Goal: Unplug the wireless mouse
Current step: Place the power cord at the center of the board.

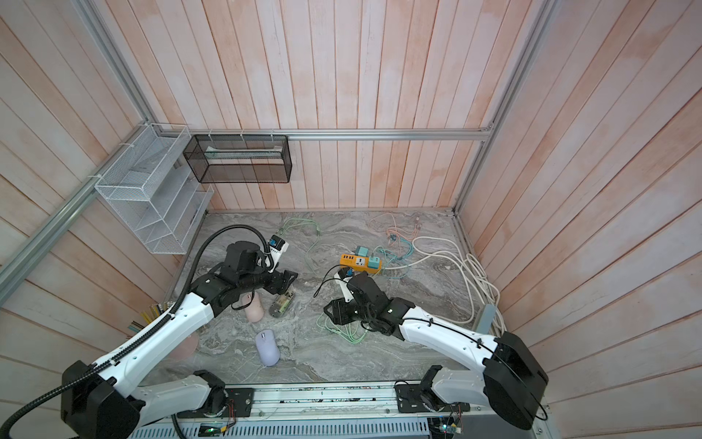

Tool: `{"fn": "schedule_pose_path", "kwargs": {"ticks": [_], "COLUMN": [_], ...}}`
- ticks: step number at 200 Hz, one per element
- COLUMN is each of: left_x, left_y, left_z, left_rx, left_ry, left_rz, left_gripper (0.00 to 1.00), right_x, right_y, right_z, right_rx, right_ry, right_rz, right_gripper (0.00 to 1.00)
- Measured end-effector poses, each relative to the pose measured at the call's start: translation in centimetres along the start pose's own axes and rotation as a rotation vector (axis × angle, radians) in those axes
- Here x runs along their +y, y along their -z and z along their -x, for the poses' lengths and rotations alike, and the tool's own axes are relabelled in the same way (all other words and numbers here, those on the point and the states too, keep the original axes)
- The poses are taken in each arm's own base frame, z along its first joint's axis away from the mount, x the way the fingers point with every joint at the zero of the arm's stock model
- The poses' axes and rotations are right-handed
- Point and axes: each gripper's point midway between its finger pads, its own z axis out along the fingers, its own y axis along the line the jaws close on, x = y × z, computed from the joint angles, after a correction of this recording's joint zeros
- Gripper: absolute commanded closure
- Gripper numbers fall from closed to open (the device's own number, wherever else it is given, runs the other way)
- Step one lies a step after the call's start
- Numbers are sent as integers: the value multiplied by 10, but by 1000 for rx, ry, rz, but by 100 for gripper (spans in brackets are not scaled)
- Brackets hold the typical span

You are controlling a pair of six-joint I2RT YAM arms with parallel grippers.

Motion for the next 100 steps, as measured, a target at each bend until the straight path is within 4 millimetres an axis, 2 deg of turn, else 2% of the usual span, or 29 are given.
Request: {"fn": "schedule_pose_path", "kwargs": {"ticks": [10, 23, 39, 49, 58, 65, 71, 81, 100], "left_x": [-7, -18, -40, -55, -68, -79, -86, -95, -101], "left_y": [0, -1, -4, -7, -9, -12, -14, -19, -36], "left_z": [1, 0, -11, -23, -35, -44, -52, -63, -82], "left_rx": [-18, -38, -41, -27, -3, 21, 40, 75, 132], "left_ry": [20, 63, 114, 126, 137, 147, 146, 148, 153], "left_rz": [-40, -100, -185, -226, -257, -281, -293, -306, -280], "left_gripper": [25, 29, 34, 40, 49, 60, 76, 100, 100], "right_x": [-2, -11, -29, -42, -55, -63, -69, -76, -83], "right_y": [9, 16, 17, 16, 14, 13, 13, 14, 19], "right_z": [6, 7, -1, -10, -23, -34, -43, -56, -69], "right_rx": [-21, -34, -25, -10, 14, 31, 46, 59, 48], "right_ry": [-4, -24, -76, -113, -150, -179, -203, -236, -298], "right_rz": [-20, -69, -133, -170, -203, -223, -237, -251, -245], "right_gripper": [32, 30, 28, 24, 18, 11, 7, 5, 5]}}
